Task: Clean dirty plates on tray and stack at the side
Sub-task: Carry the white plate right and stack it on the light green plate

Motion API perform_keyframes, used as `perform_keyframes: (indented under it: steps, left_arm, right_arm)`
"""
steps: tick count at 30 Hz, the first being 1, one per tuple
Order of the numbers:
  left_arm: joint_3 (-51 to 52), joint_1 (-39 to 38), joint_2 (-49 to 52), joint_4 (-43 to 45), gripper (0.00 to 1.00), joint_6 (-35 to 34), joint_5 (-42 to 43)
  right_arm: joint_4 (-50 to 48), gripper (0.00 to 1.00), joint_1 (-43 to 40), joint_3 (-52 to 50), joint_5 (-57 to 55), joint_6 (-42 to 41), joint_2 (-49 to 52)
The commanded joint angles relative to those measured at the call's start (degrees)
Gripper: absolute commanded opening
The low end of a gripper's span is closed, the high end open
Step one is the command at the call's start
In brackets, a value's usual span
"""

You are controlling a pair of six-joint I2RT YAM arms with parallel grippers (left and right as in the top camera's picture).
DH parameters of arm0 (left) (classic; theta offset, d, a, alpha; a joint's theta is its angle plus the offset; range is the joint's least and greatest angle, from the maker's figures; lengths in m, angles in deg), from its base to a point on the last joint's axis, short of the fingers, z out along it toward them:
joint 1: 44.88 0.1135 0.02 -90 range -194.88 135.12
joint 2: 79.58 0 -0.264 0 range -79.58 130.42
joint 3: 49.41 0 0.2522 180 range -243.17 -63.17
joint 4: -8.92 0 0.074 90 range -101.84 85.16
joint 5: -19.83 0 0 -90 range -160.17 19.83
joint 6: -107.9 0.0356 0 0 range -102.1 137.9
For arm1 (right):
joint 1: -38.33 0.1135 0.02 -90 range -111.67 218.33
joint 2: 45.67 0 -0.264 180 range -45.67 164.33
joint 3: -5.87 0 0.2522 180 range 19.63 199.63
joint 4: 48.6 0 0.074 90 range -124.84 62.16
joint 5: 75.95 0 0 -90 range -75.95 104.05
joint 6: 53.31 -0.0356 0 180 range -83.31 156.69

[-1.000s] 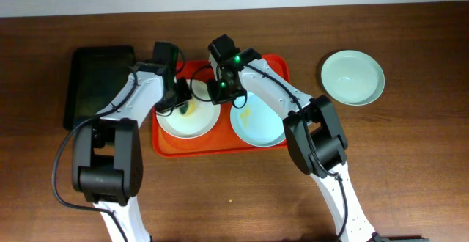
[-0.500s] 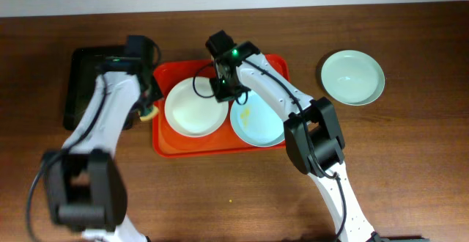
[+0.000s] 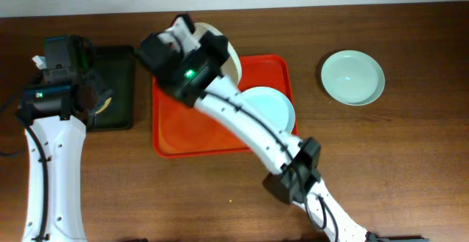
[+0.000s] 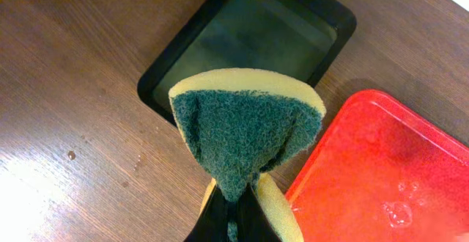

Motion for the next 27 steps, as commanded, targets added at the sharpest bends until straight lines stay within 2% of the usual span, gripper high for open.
perform_keyframes:
  steps: [1,4,7,10,12,16,17,19,22,25,27]
  left_arm:
    - [-0.3,0.2,-0.1,0.0,0.00,0.7,0.9]
    - [-0.3,0.2,-0.1,0.0,0.00,0.7,1.0]
    - [-0.3,0.2,-0.1,-0.1,0.00,0.7,1.1]
    - [-0.2,0.2,-0.1,-0.1,0.00,0.7,1.1]
    - [-0.2,0.2,-0.1,0.0,0.00,0.7,1.1]
    - [-0.2,0.2,-0.1,0.0,0.00,0.7,1.1]
    - [-0.2,0.2,-0.1,0.0,0.00,0.7,1.1]
    - [-0.2,0.2,-0.1,0.1,0.00,0.7,1.1]
    - [-0.2,0.2,-0.1,0.2,0.00,0.7,1.6]
    - [-0.1,0.2,-0.1,0.6,0.00,0.7,2.4]
    - [-0.1,0.2,-0.1,0.8,0.00,0.7,2.4]
  right_arm:
    - [0.0,0.04,2.0,1.3,-20.1,1.2,-1.1]
    - [0.1,0.04,2.8,1.3,-20.0,0.5,-1.1]
    - [1.2,0.04,0.8,1.3,-8.4,0.4,-1.1]
    - [4.5,0.04,-5.1,1.3,6.8,-0.7,-1.1]
    - [6.1,0.04,-13.4,1.3,23.9,-2.6,-1.1]
    - [9.7,0.04,-35.2,1.1,73.3,-2.5,-1.1]
    - [10.6,0.04,-40.2,0.5,80.5,-2.5,-1.1]
    - [12.2,0.04,-48.8,-0.3,86.2,-2.5,-1.0]
    - [13.1,0.04,-61.0,-4.7,86.5,-2.5,-1.0]
    - [11.3,0.04,-69.2,-14.2,86.5,-2.5,-1.0]
    - [8.1,0.04,-71.9,-20.2,85.8,-2.5,-1.0]
